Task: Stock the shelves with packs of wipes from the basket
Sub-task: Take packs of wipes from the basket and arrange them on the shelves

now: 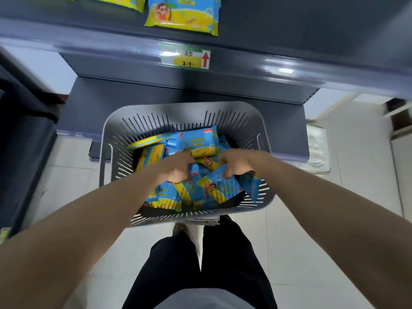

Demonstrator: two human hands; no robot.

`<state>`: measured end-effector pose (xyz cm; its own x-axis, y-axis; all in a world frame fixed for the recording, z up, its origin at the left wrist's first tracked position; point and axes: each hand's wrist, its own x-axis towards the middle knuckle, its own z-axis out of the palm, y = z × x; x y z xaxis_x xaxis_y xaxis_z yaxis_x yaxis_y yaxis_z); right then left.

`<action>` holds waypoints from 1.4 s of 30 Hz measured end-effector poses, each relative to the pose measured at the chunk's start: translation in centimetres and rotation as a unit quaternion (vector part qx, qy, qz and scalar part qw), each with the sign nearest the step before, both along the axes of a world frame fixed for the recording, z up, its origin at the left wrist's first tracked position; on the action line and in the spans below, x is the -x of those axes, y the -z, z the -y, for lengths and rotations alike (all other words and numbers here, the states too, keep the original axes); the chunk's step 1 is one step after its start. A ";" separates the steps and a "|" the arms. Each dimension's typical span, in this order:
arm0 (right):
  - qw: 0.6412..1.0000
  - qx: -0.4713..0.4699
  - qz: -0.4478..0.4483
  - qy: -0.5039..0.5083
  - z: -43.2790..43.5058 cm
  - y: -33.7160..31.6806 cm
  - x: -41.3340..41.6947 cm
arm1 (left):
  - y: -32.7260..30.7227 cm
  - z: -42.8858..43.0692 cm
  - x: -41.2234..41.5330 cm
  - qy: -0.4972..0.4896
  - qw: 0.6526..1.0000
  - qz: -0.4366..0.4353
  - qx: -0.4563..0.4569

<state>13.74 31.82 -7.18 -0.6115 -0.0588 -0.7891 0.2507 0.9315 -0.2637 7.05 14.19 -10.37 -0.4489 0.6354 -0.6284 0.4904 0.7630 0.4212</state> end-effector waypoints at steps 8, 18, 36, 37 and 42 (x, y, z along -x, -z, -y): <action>0.980 0.044 -0.174 0.089 -1.7 -10.3 4.5 | -11.1 1.2 4.7 -0.064 0.990 -0.100 -0.072; 0.811 0.323 -0.328 0.360 -7.1 -22.8 9.8 | -23.0 -0.1 8.3 -0.153 0.931 -0.078 -0.321; 0.902 -0.050 -0.409 0.128 -22.4 -23.9 26.2 | -25.9 -16.9 15.9 -0.239 0.884 -0.082 -0.392; 0.906 -0.042 -0.404 0.121 -22.8 -23.4 27.0 | -25.7 -17.6 16.3 -0.246 0.885 -0.089 -0.385; 0.904 -0.017 -0.419 0.086 -23.9 -21.9 30.4 | -25.2 -19.4 17.9 -0.257 0.887 -0.105 -0.369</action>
